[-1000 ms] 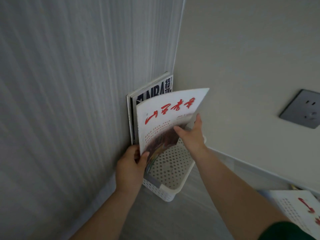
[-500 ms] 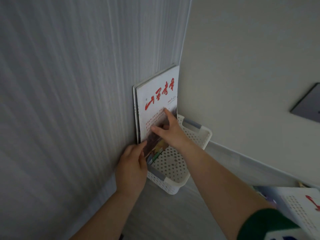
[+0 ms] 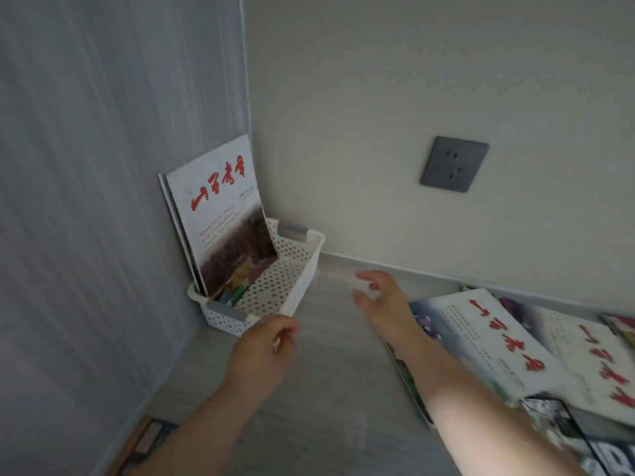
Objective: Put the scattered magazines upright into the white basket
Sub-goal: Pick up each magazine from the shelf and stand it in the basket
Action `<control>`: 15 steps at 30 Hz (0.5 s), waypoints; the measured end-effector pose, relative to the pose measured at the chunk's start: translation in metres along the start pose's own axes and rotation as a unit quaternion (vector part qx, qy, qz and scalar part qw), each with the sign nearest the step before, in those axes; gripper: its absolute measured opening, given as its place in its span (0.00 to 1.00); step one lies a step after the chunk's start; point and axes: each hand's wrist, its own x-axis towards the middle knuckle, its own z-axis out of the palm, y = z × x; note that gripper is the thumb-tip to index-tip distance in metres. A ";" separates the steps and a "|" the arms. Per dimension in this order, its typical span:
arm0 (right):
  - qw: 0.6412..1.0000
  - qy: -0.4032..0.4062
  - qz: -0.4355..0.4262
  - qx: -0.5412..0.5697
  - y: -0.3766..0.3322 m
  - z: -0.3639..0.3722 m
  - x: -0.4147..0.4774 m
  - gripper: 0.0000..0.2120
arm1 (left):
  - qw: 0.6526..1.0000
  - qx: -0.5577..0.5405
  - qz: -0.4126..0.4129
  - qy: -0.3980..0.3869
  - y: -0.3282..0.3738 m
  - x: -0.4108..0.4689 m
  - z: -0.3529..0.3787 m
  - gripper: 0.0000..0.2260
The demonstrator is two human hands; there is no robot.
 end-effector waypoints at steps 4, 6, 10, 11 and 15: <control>0.987 0.041 0.108 -0.113 0.071 -0.071 -0.044 0.10 | 0.994 0.034 -0.013 -0.103 0.009 -0.022 0.042 0.08; 0.967 0.051 0.183 -0.171 0.100 -0.100 -0.062 0.13 | 0.990 0.049 -0.030 -0.128 0.013 -0.030 0.061 0.09; 0.933 0.019 0.236 -0.271 0.145 -0.137 -0.088 0.20 | 0.980 0.086 -0.040 -0.176 0.026 -0.037 0.101 0.11; 0.932 0.005 0.235 -0.277 0.153 -0.141 -0.090 0.21 | 0.975 0.104 -0.033 -0.193 0.029 -0.037 0.111 0.13; 0.934 -0.007 0.229 -0.273 0.169 -0.141 -0.089 0.26 | 0.967 0.148 -0.008 -0.209 0.036 -0.028 0.141 0.15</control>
